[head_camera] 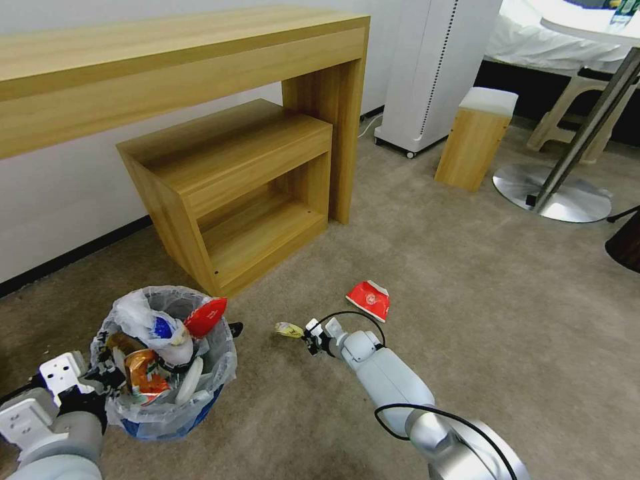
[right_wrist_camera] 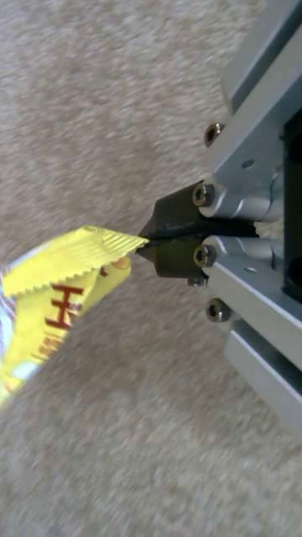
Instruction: Pick up the trash bin and place the garbage on the floor into it.
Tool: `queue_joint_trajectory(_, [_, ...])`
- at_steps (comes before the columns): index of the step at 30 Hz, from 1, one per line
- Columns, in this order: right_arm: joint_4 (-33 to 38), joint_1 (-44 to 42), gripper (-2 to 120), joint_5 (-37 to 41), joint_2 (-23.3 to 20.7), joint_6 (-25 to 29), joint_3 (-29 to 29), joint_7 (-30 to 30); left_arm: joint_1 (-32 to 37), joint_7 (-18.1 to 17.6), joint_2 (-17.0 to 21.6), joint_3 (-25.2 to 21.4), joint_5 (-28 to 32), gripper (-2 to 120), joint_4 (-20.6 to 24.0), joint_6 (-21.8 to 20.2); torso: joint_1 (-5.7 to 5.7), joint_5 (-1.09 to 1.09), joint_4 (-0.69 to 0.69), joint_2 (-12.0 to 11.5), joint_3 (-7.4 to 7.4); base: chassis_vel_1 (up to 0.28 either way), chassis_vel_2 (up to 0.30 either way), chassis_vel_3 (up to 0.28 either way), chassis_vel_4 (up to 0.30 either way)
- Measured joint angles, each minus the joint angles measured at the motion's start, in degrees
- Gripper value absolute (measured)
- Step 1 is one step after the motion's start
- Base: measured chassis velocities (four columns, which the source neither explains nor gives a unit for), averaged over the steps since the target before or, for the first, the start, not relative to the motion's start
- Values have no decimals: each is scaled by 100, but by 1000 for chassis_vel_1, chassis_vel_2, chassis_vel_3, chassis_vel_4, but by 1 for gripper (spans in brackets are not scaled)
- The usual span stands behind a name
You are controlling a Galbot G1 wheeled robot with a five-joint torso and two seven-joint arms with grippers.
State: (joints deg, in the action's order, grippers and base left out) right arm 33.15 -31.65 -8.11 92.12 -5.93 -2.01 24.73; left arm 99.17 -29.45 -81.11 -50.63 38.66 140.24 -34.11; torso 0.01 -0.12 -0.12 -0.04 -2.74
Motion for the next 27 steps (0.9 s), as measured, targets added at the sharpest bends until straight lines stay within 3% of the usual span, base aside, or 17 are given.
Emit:
queue_joint_trajectory(4, [164, -53, 0, 90, -1, -4, 68, 46, 14, 1, -3, -5, 0, 1, 9, 1, 0, 0, 0, 0, 0, 0, 0, 0, 0])
queue_joint_trajectory(8, [789, -205, 0, 583, -70, -13, 330, 145, 27, 4, -14, -4, 2, 1, 26, 2, 0, 4, 3, 0, 0, 0, 0, 0, 0])
queue_joint_trajectory(11, [1918, -408, 0, 1357, -628, 73, 678, 324, 23, 1, -15, -3, 4, 1, 41, 2, 0, -1, 2, 0, 0, 0, 0, 0, 0])
queue_joint_trajectory(12, [2527, -508, 0, 1810, -964, 350, 790, 532, 11, 0, -27, 20, -2, 1, 40, 2, 0, 0, -2, 0, 0, 0, 0, 0, 0])
queue_joint_trajectory(17, [3585, -586, 0, 2596, -1432, 983, 796, 1088, 8, 8, -87, 119, -79, 1, 31, 3, 0, 1, -2, 0, 1, 0, 0, 0, 0])
queue_joint_trajectory(19, [4240, -593, 0, 3351, -1654, 1225, 798, 1396, 22, 8, -135, 187, -155, 1, 30, 4, 0, 1, 0, 0, 1, 0, 0, 0, 0])
queue_joint_trajectory(24, [4753, -507, 0, 3962, -1709, 1420, 846, 1878, 34, 16, -183, 270, -244, 1, 52, 7, 0, 0, 0, 0, 1, 0, 0, 0, 0])
queue_joint_trajectory(27, [5017, -420, 0, 4267, -1593, 1432, 1196, 2141, 47, 15, -202, 288, -296, 1, 85, 7, 0, 0, 0, 0, 1, 0, 0, 0, 0])
